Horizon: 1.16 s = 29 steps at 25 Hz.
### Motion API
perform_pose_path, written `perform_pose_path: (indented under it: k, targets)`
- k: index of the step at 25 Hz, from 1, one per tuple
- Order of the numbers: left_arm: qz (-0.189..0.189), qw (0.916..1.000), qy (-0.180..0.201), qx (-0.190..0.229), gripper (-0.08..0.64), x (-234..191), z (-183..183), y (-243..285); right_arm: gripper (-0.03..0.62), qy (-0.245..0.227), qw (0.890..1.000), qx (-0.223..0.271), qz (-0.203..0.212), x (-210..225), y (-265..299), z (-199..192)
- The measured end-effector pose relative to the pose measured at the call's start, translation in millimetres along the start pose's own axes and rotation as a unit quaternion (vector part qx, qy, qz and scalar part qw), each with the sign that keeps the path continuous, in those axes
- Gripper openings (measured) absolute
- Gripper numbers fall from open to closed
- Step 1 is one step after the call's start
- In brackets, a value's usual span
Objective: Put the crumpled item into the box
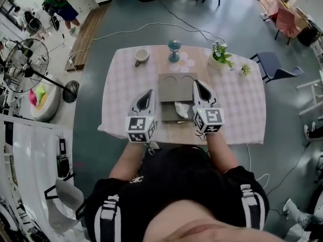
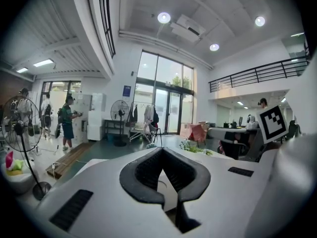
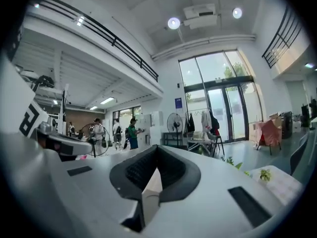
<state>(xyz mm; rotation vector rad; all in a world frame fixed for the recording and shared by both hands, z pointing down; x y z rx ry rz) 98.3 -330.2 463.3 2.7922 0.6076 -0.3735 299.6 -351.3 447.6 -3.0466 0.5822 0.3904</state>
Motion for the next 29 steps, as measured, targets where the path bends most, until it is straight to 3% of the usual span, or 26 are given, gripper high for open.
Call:
perform_pose_path:
  k: [8,29]
  targets:
    - [-0.019,0.9998,0.01,0.004,-0.009,12,5,5,0.003,-0.01,0.998,0.043,-0.033,10,-24,24]
    - [-0.041,0.9989,0.022,-0.003,-0.009,19,9,16,0.003,0.005,0.999,0.036,-0.039,14,-24,15]
Point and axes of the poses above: the fingertips, and each gripper's own axes: y forward along the fingers, x to its right, z out of its top, the point moved 4 cm from there along -y, backward along the fingers, and after that the axes turned 15 degrees about -y, right-handed, at the moved point
